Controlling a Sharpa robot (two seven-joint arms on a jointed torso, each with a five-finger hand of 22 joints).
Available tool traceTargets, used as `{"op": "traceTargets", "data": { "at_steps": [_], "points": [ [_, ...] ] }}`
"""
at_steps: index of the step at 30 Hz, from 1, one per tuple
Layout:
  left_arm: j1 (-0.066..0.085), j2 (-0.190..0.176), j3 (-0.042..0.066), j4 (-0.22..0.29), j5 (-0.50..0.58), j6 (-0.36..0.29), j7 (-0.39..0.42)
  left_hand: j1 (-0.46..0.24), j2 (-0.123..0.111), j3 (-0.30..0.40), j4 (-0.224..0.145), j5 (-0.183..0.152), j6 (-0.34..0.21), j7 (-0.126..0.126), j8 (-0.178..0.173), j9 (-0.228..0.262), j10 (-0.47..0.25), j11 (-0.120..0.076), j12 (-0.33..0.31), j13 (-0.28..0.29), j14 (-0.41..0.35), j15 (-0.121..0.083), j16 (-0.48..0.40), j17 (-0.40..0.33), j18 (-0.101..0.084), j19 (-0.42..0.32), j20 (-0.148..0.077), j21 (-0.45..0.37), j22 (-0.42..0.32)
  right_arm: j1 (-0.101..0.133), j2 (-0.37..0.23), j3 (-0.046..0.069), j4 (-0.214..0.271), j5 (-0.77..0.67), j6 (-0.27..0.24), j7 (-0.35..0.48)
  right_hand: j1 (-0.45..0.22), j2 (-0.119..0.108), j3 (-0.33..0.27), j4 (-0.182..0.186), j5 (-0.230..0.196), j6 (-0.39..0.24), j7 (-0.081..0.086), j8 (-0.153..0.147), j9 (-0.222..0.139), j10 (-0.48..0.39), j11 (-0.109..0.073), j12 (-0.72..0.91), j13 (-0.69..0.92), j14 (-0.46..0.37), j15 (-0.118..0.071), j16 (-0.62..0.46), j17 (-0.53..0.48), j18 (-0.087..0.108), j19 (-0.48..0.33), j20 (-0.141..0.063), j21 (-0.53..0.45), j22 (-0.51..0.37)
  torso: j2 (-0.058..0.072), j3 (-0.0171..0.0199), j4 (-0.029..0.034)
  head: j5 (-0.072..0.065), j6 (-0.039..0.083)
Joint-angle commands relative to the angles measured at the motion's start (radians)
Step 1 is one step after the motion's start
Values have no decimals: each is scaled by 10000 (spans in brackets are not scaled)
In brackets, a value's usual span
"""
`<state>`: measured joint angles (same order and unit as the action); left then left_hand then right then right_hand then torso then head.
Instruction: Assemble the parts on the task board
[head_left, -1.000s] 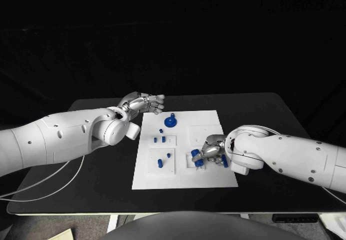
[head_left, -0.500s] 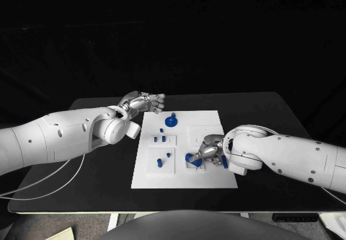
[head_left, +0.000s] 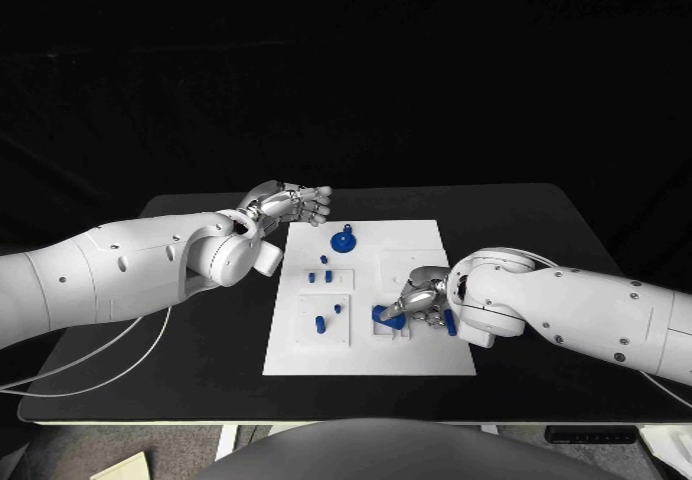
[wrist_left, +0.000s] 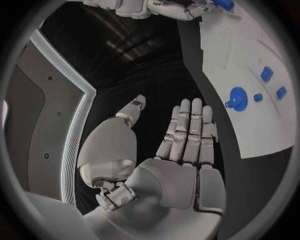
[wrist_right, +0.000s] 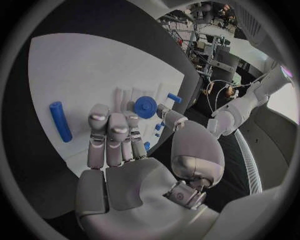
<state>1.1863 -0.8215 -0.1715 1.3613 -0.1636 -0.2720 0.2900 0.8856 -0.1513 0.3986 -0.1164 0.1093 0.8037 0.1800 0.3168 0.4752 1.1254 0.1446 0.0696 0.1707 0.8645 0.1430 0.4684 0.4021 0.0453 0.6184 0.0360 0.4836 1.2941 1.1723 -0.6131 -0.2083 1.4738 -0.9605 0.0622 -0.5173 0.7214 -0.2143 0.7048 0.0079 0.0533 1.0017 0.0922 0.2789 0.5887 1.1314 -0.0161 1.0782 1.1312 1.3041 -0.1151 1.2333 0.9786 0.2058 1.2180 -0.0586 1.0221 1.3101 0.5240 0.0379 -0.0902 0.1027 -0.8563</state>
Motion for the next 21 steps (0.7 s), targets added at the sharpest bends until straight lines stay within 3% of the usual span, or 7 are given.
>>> {"op": "traceTargets", "data": {
  "at_steps": [1,21],
  "points": [
    [7,1,8,22,26,103,40,-9,128,-15,-73,61,-47,13,47,-11,-52,4,7,-12,-9,23,-50,10,206,10,88,-40,5,-12,-6,-6,14,-92,35,94,-18,-181,21,95,-42,60,19,-65,0,43,-14,-44,11,7,-87,-47,14,560,35,25,15,47,5,3,5,5,-3],
    [7,-12,8,24,23,98,12,-18,133,-24,-81,60,-49,13,50,-14,-52,4,7,-13,-4,23,-64,23,207,13,88,-48,13,-11,-284,-6,385,-183,341,164,-134,-240,-314,177,-40,35,18,-55,53,21,-16,-55,45,-9,-88,-56,40,560,26,-14,13,46,1,5,2,7,-10]
  ]
}}
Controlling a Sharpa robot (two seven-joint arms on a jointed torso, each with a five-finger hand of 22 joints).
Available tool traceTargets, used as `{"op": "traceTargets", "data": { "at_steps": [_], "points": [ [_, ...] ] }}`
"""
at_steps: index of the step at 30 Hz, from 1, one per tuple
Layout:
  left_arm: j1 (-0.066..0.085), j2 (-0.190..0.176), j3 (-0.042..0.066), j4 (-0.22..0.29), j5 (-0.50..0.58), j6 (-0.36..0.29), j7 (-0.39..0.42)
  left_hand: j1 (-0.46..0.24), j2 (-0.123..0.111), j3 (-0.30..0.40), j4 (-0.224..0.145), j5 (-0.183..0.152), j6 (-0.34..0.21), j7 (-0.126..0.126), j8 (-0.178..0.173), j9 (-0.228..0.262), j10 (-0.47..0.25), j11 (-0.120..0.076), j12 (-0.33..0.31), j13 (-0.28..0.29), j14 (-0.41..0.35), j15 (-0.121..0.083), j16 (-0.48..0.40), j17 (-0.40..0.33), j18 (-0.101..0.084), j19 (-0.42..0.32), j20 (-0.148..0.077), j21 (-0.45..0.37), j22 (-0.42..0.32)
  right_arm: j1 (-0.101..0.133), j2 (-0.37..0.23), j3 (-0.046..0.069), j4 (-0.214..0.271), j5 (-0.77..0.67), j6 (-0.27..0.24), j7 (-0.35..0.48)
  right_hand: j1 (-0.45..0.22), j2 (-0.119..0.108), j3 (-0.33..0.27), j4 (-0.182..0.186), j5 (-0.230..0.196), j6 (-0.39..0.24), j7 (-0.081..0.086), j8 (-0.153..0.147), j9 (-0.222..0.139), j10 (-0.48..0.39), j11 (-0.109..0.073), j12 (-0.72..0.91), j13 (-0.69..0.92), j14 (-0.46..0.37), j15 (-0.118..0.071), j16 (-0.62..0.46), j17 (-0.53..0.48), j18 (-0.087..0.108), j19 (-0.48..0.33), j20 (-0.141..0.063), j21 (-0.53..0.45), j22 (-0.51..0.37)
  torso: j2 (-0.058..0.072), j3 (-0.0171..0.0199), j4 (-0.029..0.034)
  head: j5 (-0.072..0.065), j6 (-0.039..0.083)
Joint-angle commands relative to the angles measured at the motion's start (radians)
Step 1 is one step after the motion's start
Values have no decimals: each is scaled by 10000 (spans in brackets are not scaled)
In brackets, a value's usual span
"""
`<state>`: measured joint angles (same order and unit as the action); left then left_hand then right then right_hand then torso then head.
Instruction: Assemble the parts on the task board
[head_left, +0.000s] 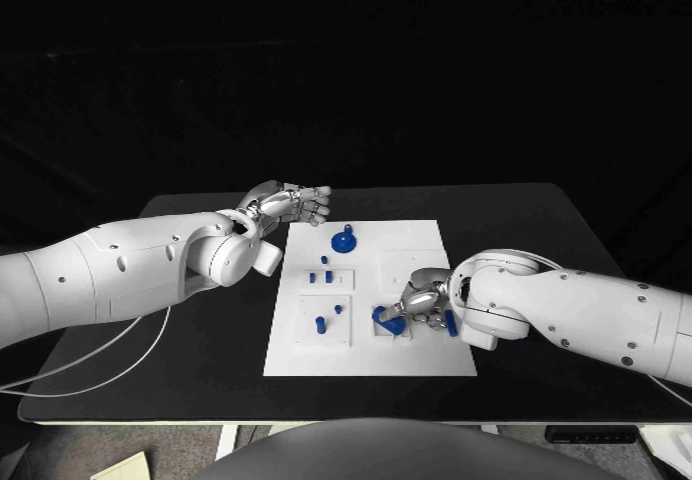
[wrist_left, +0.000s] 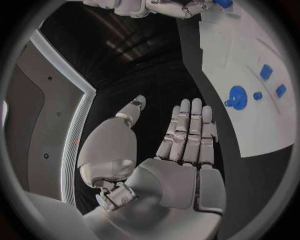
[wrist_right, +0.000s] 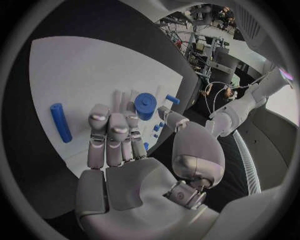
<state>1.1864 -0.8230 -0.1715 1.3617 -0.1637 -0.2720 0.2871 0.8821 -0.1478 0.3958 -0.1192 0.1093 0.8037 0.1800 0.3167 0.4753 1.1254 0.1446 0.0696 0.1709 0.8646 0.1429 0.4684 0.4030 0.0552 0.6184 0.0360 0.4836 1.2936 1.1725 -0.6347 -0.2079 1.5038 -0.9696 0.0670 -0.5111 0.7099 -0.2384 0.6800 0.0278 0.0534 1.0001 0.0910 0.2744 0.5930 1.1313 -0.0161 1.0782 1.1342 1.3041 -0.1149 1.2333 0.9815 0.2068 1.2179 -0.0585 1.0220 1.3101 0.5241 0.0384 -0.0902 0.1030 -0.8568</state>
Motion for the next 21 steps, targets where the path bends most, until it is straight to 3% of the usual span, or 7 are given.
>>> {"op": "traceTargets", "data": {
  "at_steps": [1,15,21],
  "points": [
    [8,0,8,24,22,98,38,17,98,4,-53,60,-49,13,51,-16,-52,4,7,-14,-5,23,-65,15,108,13,88,-48,18,-13,-103,-10,118,-92,288,100,-18,3,-68,-22,-40,51,30,-10,10,22,-16,-55,15,-9,-89,-56,12,550,27,-15,14,46,-2,-2,-1,6,-5],
    [8,-14,7,20,14,89,23,10,101,-1,-56,58,-48,12,55,-17,-52,3,8,-15,-2,23,-74,24,108,15,87,-54,23,2,-390,-8,409,-142,324,206,-35,11,-136,-10,-40,55,26,-4,22,29,-20,-55,21,-9,-93,-57,17,550,23,-19,15,48,1,1,-5,29,3],
    [8,-15,7,14,13,92,11,11,108,-1,-58,58,-47,12,56,-18,-51,3,8,-15,0,22,-77,28,109,16,87,-56,26,2,-429,-8,531,-142,291,558,76,149,-174,-77,-40,57,17,3,41,40,-29,-55,29,-9,-103,-57,26,550,17,-37,18,52,4,1,-1,34,-9]
  ]
}}
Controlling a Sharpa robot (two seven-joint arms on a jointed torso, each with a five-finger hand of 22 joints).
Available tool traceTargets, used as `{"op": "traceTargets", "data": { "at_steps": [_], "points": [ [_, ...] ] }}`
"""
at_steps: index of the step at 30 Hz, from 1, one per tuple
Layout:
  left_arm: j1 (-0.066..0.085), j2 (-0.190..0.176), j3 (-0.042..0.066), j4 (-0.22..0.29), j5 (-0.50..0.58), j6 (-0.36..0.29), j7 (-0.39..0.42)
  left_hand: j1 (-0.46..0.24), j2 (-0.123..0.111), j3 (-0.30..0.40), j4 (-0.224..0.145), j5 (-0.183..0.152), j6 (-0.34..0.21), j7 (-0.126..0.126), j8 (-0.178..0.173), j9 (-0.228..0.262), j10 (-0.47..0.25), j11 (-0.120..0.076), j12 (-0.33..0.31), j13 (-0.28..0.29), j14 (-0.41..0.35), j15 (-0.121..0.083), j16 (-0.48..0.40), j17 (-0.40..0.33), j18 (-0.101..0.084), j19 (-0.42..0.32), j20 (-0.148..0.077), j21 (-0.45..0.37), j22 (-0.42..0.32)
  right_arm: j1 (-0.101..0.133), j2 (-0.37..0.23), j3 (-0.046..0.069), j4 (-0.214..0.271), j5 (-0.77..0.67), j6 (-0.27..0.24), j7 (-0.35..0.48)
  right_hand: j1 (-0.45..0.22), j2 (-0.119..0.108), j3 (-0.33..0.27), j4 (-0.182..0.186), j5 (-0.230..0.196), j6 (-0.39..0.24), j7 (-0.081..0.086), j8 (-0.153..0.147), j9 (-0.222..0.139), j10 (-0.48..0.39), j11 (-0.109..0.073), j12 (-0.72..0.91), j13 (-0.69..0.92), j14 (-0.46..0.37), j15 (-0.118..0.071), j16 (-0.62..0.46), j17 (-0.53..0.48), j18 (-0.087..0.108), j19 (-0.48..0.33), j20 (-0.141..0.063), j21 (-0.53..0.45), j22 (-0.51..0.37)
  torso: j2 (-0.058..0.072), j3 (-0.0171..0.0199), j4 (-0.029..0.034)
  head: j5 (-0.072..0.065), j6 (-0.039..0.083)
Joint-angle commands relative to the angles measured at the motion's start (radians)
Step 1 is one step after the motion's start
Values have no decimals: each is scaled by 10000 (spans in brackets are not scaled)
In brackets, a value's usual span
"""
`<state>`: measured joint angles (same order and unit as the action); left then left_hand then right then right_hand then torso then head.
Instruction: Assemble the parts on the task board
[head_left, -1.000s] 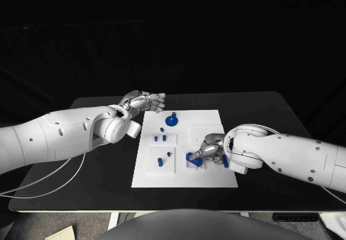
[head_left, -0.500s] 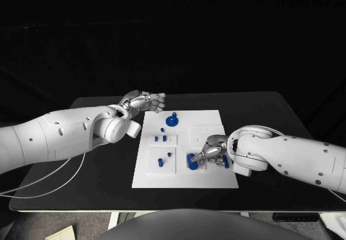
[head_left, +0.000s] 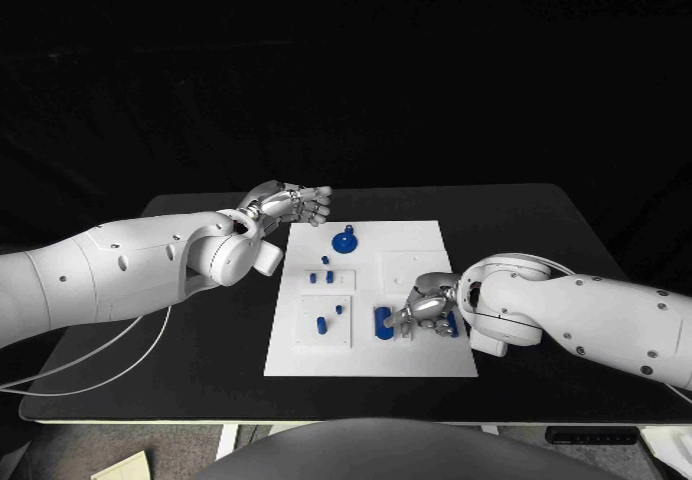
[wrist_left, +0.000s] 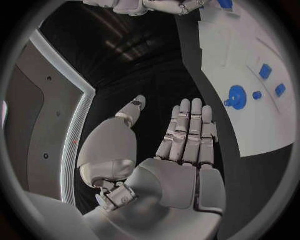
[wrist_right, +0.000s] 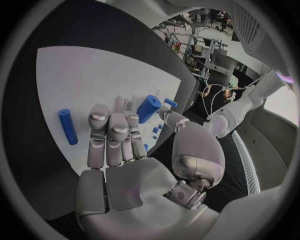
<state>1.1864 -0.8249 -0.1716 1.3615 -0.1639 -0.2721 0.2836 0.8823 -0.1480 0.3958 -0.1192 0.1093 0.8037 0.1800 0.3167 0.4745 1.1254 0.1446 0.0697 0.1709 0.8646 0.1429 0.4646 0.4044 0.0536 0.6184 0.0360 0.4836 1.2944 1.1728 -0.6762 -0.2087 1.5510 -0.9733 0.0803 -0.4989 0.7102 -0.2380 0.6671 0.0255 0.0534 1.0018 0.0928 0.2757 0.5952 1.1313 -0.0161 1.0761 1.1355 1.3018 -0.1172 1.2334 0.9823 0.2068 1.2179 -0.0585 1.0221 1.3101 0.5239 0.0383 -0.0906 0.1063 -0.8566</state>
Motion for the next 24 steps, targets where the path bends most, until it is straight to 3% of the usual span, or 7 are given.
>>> {"op": "traceTargets", "data": {
  "at_steps": [1,4,6,14,24],
  "points": [
    [7,2,7,15,14,96,39,10,112,0,-60,59,-48,11,57,-10,-51,3,8,-16,0,23,-39,14,125,16,86,-56,19,-1,-29,0,79,-89,110,498,234,182,-49,-192,-41,45,-5,-3,29,46,-36,-29,23,15,-86,-55,25,550,18,-52,28,59,5,2,4,-3,-6],
    [7,-5,7,12,12,90,30,12,115,1,-62,59,-48,11,57,-11,-51,3,8,-16,1,22,-41,16,126,17,86,-57,20,-1,-77,0,128,-113,20,759,726,292,-55,-623,-41,82,-19,28,60,69,-47,-16,37,21,-98,-47,38,550,28,-79,55,75,4,2,6,-5,-8],
    [7,-9,7,7,12,87,25,13,117,1,-64,59,-48,11,58,-11,-51,3,8,-16,2,22,-43,18,126,17,86,-57,21,-1,-114,0,178,-113,-35,845,1162,377,-238,-1132,-39,121,-24,58,94,101,-58,-8,49,27,-105,-38,54,547,32,-77,80,86,4,2,6,-5,-8],
    [6,10,7,11,12,134,-5,35,182,11,-86,69,-49,10,63,-15,-50,2,8,-17,9,20,-59,37,128,23,84,-67,33,-3,-92,0,152,-156,-89,714,1816,683,-614,-2023,-43,238,-69,102,141,189,-93,-24,53,34,-137,-39,78,550,40,-39,77,67,10,-3,1,7,-14],
    [6,7,6,6,12,140,-11,45,214,4,-112,71,-50,11,68,-18,-51,3,8,-19,13,21,-74,52,126,24,85,-77,42,-3,-12,0,48,-215,-238,436,1778,1105,-631,-2099,-43,315,-78,97,134,247,-100,-68,36,43,-137,-57,79,550,56,30,50,37,14,-1,9,-9,-45]
  ]
}}
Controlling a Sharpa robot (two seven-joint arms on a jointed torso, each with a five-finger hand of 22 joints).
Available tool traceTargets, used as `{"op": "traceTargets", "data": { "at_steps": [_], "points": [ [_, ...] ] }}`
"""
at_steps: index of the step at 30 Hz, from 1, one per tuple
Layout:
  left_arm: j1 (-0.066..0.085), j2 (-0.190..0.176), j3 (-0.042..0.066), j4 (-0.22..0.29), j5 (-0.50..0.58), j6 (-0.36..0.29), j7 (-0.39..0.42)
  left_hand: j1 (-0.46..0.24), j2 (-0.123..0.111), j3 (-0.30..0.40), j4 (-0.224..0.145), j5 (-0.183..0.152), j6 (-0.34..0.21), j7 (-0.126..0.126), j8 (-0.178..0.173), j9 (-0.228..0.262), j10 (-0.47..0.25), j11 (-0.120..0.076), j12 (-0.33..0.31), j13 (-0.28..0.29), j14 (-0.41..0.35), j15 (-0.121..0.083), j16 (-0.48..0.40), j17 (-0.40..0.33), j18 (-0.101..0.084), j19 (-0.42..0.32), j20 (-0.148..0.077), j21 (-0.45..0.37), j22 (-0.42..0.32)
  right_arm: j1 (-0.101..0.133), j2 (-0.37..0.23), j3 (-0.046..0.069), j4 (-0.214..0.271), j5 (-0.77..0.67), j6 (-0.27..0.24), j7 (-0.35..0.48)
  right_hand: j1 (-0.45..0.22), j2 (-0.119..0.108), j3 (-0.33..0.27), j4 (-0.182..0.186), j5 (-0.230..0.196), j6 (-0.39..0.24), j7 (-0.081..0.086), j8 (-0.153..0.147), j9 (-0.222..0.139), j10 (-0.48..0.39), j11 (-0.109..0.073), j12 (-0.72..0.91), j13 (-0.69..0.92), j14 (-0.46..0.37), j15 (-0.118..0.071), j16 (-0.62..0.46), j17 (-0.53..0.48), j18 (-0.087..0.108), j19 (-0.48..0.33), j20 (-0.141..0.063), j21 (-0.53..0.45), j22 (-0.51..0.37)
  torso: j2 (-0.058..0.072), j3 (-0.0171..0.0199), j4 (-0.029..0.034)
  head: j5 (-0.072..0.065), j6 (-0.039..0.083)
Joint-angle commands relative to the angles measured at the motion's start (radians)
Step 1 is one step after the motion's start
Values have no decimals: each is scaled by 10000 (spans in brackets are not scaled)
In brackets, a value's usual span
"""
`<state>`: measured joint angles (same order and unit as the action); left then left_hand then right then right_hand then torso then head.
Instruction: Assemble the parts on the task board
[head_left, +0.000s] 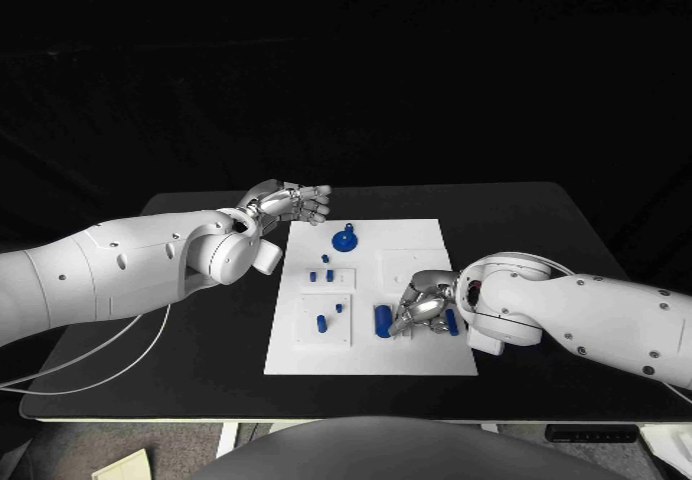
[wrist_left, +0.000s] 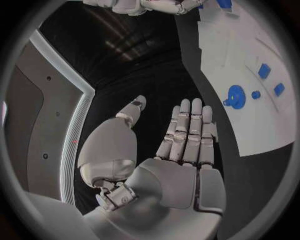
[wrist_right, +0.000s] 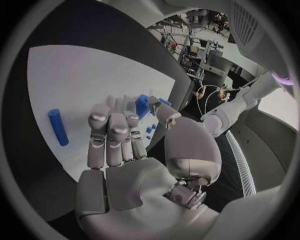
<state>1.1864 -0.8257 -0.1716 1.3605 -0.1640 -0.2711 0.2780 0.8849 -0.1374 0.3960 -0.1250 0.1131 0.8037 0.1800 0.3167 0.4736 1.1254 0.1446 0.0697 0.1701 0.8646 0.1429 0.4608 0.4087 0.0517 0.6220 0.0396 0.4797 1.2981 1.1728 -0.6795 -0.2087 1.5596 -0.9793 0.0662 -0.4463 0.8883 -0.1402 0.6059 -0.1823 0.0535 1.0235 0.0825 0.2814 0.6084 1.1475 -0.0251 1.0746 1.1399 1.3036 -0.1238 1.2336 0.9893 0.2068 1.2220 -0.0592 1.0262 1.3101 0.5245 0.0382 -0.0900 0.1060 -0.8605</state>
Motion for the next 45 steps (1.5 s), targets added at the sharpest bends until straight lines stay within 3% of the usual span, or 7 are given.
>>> {"op": "traceTargets", "data": {
  "at_steps": [1,7,19,32,45],
  "points": [
    [6,15,7,13,13,136,42,17,110,1,-55,33,-49,11,68,-10,-51,3,8,-10,14,21,-38,10,145,-13,50,-38,6,-3,36,1,-72,-185,-123,-118,-28,152,-22,-7,-43,106,24,39,1,88,-10,-55,-9,27,-71,-60,8,550,16,43,7,36,7,1,4,-6,-7],
    [6,14,7,7,-29,121,3,2,126,-10,-56,31,-45,11,73,-12,-50,4,9,-11,18,21,-46,20,142,-10,51,-44,11,-4,156,0,-198,-219,-190,-220,-339,462,12,256,-30,178,10,26,-23,114,-23,-86,-9,41,-77,-63,11,550,19,89,-7,26,1,0,2,-14,-15],
    [6,21,7,-2,-29,139,-6,-14,139,-21,-57,28,-42,9,78,-13,-47,2,11,-11,24,21,-54,30,142,-7,51,-50,16,-6,264,-1,-318,-223,-77,-277,-486,551,209,479,-32,231,-5,4,-51,134,-38,-101,7,47,-90,-50,29,549,29,97,2,34,0,-4,3,-10,-77],
    [6,17,6,-12,-29,145,-21,-17,147,-28,-66,27,-42,8,80,-16,-46,1,11,-11,27,19,-62,40,143,-5,49,-56,21,-8,273,-2,-332,-173,380,-307,-567,342,176,404,-1,231,3,-33,-80,126,-30,-115,30,43,-84,-50,39,550,17,98,23,57,4,-1,0,1,-101],
    [6,11,6,-10,-36,151,-70,-5,157,-30,-87,28,-44,7,83,-19,-46,0,11,-12,32,17,-71,51,144,-2,47,-62,28,-9,238,-2,-304,-171,296,-266,-885,-43,-399,91,-27,255,-1,-75,-110,121,-34,-141,75,41,-88,-54,54,550,-12,90,33,74,2,10,-8,0,-122]
  ]
}}
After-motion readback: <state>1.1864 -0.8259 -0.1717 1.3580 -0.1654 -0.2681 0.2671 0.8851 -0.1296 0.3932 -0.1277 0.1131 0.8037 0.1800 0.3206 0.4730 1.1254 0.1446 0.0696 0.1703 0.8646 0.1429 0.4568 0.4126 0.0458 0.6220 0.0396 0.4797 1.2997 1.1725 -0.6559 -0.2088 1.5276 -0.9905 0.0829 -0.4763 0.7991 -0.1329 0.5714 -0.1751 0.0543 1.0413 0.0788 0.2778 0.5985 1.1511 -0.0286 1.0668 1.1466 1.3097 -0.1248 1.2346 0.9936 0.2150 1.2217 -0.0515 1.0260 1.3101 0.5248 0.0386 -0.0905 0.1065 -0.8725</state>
